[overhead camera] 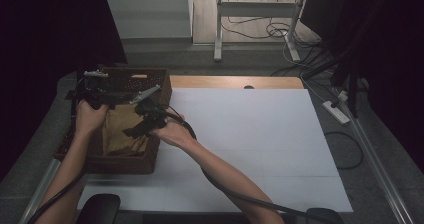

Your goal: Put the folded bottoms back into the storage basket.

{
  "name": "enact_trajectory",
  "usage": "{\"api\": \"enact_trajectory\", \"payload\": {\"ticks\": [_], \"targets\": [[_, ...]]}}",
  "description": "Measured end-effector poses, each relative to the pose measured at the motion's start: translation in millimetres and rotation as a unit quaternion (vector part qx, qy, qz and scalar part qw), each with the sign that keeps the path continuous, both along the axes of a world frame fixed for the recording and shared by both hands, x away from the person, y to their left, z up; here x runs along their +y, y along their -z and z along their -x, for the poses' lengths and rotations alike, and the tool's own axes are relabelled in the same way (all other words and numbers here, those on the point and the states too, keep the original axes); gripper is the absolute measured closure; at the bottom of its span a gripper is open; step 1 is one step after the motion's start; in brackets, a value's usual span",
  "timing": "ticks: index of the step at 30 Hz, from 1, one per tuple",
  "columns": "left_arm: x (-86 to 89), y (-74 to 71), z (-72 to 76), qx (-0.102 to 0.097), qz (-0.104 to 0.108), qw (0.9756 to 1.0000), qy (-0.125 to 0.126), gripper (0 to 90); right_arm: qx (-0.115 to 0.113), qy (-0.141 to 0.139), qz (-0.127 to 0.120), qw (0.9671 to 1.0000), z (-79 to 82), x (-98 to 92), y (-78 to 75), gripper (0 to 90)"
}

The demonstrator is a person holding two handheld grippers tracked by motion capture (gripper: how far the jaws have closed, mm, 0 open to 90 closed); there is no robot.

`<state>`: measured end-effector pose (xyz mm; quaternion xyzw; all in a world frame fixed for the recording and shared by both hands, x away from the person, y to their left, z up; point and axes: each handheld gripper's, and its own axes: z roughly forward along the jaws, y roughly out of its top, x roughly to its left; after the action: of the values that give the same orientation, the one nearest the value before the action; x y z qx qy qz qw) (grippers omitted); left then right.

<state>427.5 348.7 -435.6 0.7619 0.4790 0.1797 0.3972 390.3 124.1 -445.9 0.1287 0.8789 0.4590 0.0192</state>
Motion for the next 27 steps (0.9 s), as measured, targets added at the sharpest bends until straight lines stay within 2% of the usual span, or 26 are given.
{"api": "enact_trajectory", "payload": {"ticks": [7,10,20,21,24,27], "targets": [[-3.5,-2.2,12.4,-0.009,0.002,0.9999,0.014,0.6,0.001,-0.004,0.007,1.0,1.7,-12.3,2.7,5.3],[-4.8,-1.8,18.2,-0.013,0.015,0.9996,0.02,0.6,0.002,-0.004,0.01,0.9999,2.1,-17.8,3.0,3.8],[-14.5,-0.8,36.6,-0.012,0.027,0.9991,0.03,0.0,0.004,-0.001,0.013,0.9999,3.8,-38.4,3.7,2.4],[-16.4,-0.5,38.3,-0.013,0.026,0.9991,0.032,0.0,0.006,0.0,0.013,0.9999,3.9,-40.7,3.9,2.4],[-23.8,0.2,43.9,-0.01,0.004,0.9993,0.035,0.0,0.011,0.001,0.015,0.9998,4.3,-47.8,4.9,1.7],[-30.7,1.4,49.1,-0.008,0.0,0.9991,0.041,0.0,0.013,0.0,0.019,0.9997,5.3,-55.0,6.9,1.7]]}}
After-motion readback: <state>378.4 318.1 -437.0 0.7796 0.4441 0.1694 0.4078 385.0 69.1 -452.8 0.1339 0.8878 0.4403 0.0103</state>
